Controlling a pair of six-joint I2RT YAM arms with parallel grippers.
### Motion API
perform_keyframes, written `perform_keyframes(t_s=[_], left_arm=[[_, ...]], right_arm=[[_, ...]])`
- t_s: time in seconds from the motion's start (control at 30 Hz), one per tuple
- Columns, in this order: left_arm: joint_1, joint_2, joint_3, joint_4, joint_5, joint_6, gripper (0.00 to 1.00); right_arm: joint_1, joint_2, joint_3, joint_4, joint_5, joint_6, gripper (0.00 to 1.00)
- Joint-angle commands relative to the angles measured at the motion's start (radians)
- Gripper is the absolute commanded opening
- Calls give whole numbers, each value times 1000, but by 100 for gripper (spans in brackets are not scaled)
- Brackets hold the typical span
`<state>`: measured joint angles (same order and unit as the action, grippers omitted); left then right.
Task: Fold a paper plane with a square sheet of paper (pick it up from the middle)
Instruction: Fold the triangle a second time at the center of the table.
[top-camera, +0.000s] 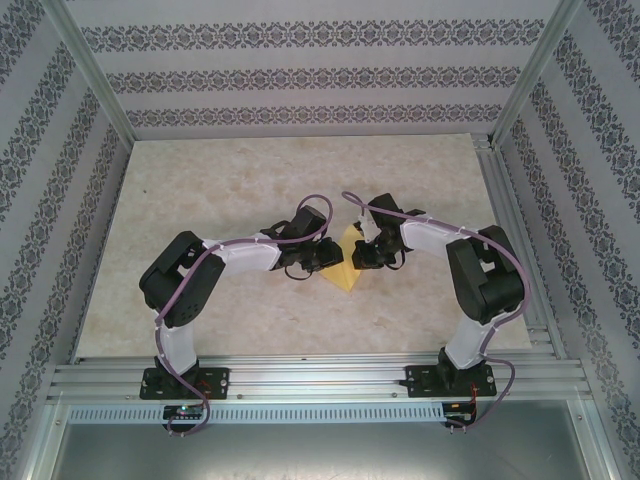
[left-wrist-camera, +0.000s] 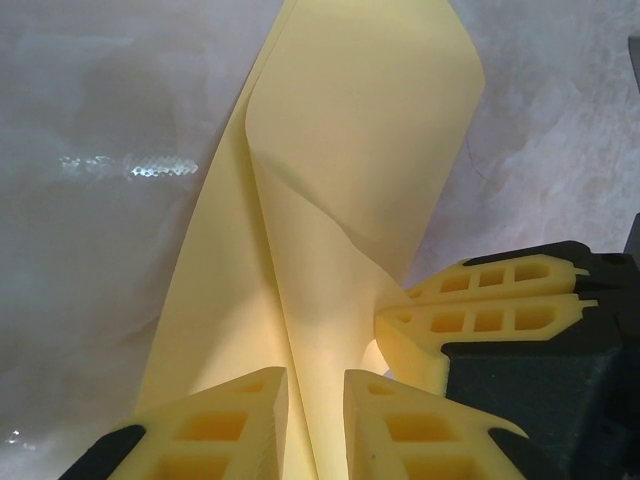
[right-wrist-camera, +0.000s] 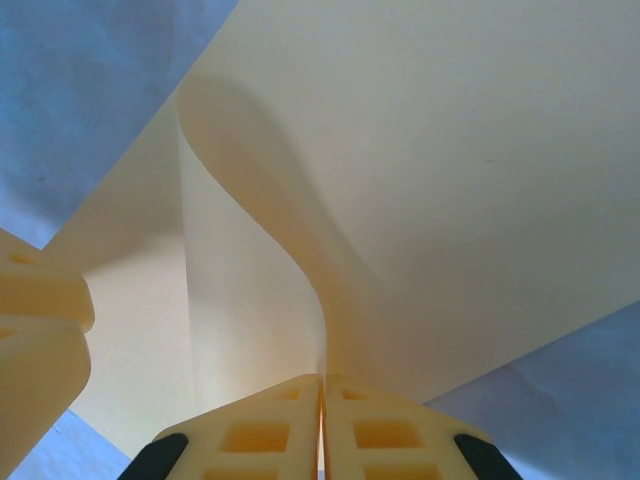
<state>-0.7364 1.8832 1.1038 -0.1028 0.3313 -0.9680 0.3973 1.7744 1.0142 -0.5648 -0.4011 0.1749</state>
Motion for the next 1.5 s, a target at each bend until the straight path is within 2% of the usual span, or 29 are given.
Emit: perform_keyframes(t_s=[0.0, 0.77, 1.17, 1.47], left_arm=[[-18, -9, -8, -24, 1, 30, 24], [-34, -6, 7, -15, 33, 57, 23], [-34, 25, -10, 124, 114, -12, 20], [-34, 69, 4, 109, 100, -22, 20]], right_arm=[[12, 19, 25, 0, 4, -26, 10], [30, 54, 57, -20, 39, -30, 10], [29, 46, 56, -21, 41, -26, 10], [28, 49, 51, -11, 38, -20, 10]])
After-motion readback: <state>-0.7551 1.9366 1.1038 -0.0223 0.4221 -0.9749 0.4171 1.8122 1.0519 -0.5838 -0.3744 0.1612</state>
